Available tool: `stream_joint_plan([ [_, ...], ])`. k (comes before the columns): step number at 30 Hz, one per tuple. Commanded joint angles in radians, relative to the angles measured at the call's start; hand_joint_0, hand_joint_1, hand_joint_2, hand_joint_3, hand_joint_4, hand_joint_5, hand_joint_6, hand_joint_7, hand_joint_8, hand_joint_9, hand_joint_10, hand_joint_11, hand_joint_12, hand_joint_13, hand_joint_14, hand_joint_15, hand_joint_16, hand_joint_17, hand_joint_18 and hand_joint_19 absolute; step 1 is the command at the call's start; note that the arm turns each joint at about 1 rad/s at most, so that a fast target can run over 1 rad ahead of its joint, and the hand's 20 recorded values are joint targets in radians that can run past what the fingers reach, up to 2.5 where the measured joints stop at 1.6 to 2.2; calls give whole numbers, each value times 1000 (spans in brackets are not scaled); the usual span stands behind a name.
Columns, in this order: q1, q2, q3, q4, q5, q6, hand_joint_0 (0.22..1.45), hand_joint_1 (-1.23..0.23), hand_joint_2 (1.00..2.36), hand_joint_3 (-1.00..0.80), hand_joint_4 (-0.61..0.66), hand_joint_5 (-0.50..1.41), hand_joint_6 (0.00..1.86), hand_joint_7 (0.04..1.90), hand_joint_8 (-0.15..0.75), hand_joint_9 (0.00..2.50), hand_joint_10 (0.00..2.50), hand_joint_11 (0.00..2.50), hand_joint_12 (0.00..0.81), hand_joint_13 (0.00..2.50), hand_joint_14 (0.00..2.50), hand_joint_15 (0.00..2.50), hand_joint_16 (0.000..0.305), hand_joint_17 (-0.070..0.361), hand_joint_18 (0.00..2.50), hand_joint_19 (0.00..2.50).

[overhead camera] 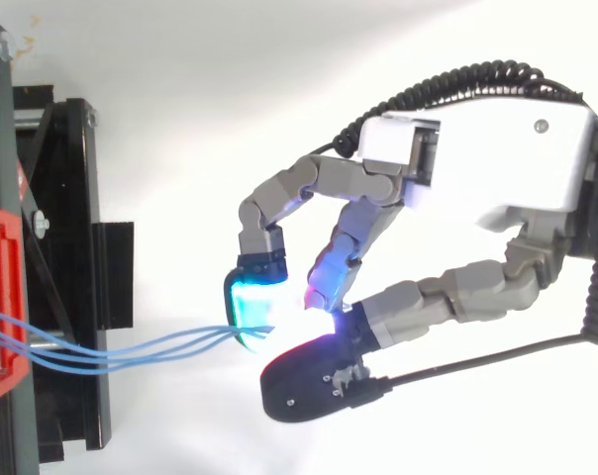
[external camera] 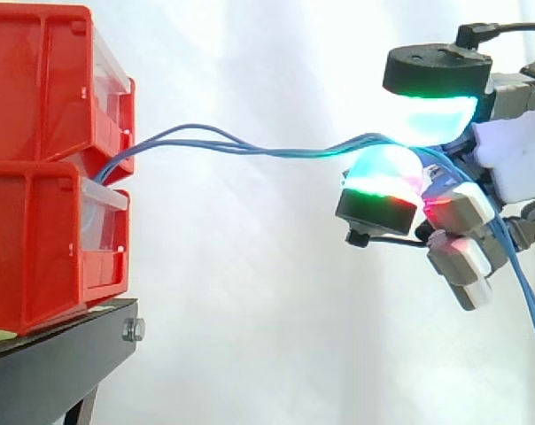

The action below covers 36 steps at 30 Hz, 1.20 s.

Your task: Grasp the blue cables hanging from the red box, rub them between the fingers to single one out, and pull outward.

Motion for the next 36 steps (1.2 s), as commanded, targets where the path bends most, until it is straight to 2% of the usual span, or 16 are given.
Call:
stream_joint_plan([
  [1,-2,0,11,-21,0,2,585,-686,1014,-173,101,-134,795,1084,277,1247,24,637,343,1015,29,651,55,123,783,650],
  [7,3,0,12,-31,0,5,616,-791,1016,-191,100,-159,815,1070,264,1182,24,651,322,977,30,663,51,114,729,663],
  [13,1,-1,14,-31,-2,6,684,-876,1013,-306,75,-176,824,1005,239,1117,22,650,302,944,32,664,48,107,689,648],
  [24,1,0,14,-42,-3,16,717,-914,1004,-446,87,-177,827,960,227,1093,23,642,299,940,31,655,47,105,687,639],
  [31,3,0,14,-45,-5,26,720,-921,1004,-467,79,-177,838,969,224,1095,23,639,297,941,31,653,46,105,691,633],
  [36,3,-1,12,-50,-5,42,652,-878,1000,-500,95,-164,854,1011,231,1145,25,653,297,955,31,654,46,103,696,659],
])
